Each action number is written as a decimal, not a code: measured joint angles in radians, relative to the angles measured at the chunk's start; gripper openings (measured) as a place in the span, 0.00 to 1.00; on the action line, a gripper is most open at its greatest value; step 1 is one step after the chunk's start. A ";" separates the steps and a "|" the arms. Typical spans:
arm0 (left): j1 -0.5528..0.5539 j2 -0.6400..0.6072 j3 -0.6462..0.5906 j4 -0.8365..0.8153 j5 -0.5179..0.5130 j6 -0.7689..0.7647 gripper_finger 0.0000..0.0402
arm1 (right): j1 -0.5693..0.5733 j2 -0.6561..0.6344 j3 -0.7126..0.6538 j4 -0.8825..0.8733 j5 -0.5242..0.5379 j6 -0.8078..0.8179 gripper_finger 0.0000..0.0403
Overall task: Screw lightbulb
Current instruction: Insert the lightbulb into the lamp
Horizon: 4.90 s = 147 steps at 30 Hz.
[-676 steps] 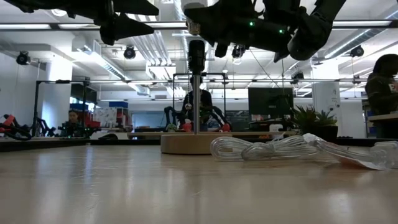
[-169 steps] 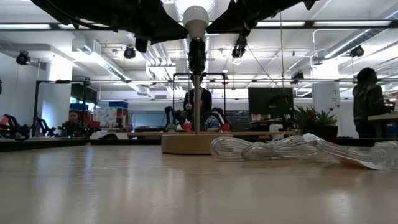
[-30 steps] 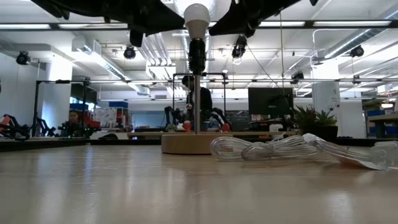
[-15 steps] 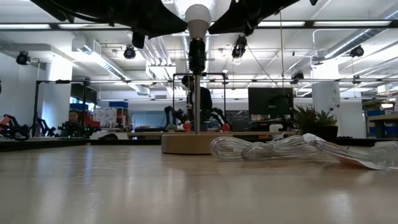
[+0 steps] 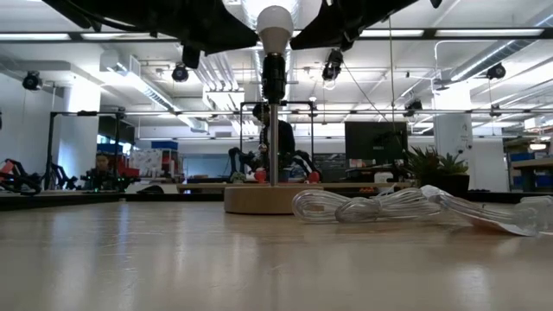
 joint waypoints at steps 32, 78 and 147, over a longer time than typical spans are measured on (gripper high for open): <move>0.013 0.000 0.005 0.006 0.012 0.042 0.10 | 0.000 0.001 0.000 0.020 -0.038 -0.018 0.00; -0.006 0.030 0.010 0.021 -0.016 0.091 0.10 | 0.003 -0.008 0.000 0.031 -0.035 -0.026 0.00; -0.058 -0.015 0.032 -0.014 -0.063 0.015 0.10 | 0.020 -0.008 0.000 0.016 0.059 -0.033 0.00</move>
